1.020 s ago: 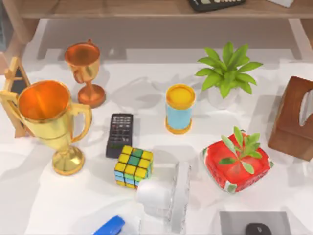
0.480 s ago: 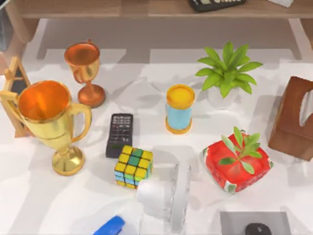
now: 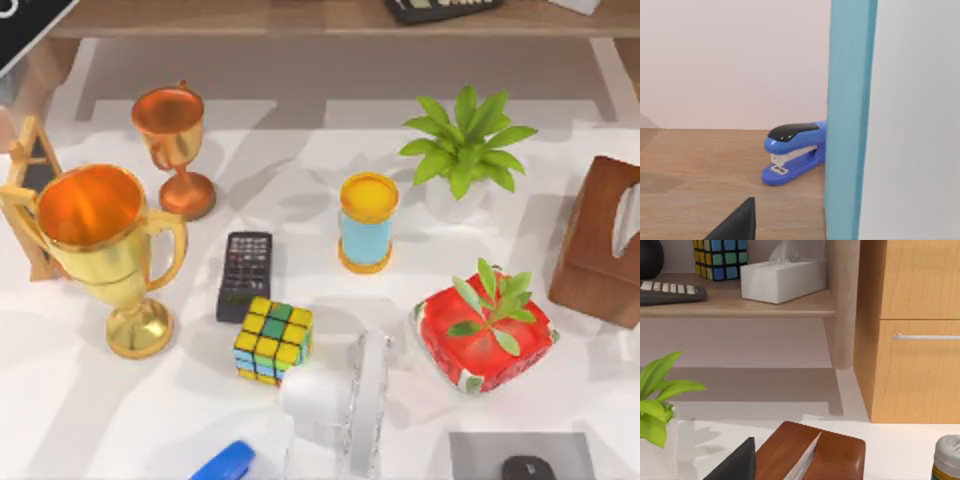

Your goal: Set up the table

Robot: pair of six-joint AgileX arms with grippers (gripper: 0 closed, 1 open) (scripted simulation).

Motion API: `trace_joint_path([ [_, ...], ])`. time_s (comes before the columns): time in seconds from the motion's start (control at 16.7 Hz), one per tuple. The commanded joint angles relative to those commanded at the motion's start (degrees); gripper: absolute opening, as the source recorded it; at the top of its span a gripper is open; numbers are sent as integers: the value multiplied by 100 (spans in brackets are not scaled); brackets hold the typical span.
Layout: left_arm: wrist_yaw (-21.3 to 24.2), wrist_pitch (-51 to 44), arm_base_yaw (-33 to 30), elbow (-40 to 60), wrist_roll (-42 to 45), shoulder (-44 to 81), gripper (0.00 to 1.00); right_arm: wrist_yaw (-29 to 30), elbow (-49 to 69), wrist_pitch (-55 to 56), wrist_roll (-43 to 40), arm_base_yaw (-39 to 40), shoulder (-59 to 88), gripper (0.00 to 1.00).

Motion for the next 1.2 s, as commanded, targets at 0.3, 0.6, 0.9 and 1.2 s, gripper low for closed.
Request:
trace_joint_path([
  [0.3, 44, -82, 40, 206, -2, 128, 100, 0, 0, 0, 0, 0, 0, 100],
  [0.6, 131, -376, 123, 961, -9, 587, 100, 0, 0, 0, 0, 0, 0, 100],
  [0.9, 137, -400, 129, 1018, -10, 625, 92, 0, 0, 0, 0, 0, 0, 100],
  [1.2, 137, -400, 129, 1018, -10, 625, 55, 0, 0, 0, 0, 0, 0, 100],
])
